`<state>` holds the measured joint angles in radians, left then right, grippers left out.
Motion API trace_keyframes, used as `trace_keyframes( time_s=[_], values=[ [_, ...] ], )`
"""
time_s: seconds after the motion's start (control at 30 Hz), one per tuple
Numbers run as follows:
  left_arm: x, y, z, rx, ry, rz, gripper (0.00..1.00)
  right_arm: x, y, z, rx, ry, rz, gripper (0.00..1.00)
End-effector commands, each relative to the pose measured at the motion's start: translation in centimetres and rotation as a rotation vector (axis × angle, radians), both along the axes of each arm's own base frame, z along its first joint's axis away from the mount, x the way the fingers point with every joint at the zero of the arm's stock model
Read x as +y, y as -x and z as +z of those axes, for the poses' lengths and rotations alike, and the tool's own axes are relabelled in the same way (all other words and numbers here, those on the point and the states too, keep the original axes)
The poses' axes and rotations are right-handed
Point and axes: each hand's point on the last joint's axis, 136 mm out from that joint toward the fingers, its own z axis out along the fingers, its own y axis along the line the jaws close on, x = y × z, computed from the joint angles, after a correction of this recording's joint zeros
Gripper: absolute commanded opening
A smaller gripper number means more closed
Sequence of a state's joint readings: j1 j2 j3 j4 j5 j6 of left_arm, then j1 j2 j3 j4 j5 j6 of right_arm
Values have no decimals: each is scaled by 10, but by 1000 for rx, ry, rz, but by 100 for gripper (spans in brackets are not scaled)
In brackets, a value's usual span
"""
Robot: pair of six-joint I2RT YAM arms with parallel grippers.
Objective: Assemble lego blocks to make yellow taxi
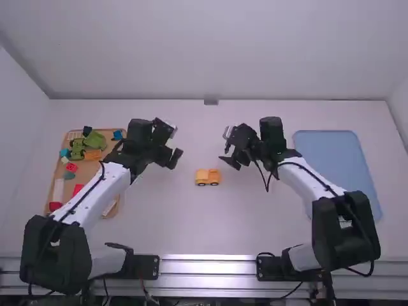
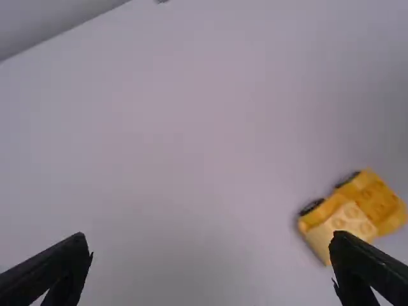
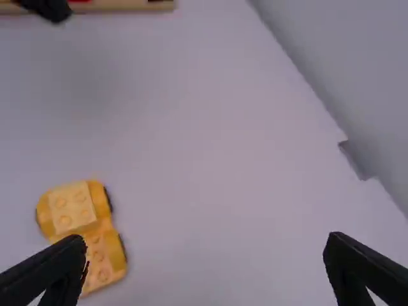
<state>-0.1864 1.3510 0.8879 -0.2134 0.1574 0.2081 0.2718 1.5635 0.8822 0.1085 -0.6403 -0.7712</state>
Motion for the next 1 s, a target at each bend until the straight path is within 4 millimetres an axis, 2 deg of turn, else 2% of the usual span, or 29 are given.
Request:
trace_keyframes(
  time_s=[0.0,0.17,0.2,0.23,0.3,0.5,0.63,0.73,0.87,0.97],
  values=[
    [24,-2,26,-53,23,207,99,20,10,22,17,-111,59,99],
    [66,8,50,-112,27,506,99,40,26,61,-8,-285,216,99],
    [86,17,59,-139,14,626,99,44,31,74,4,-327,258,99],
    [89,19,60,-143,14,646,99,45,31,75,6,-330,261,99],
    [108,32,70,-170,22,777,99,48,33,88,26,-358,289,99],
    [128,63,85,-196,51,917,99,60,47,119,100,-438,380,99],
    [138,75,94,-231,39,963,99,69,50,125,122,-444,381,99],
    [145,77,97,-238,63,987,99,76,50,120,135,-428,360,99],
    [166,81,91,-194,111,1036,99,84,51,111,159,-398,321,99],
    [188,92,82,-113,160,1099,99,89,52,105,170,-374,302,99]
  ],
)
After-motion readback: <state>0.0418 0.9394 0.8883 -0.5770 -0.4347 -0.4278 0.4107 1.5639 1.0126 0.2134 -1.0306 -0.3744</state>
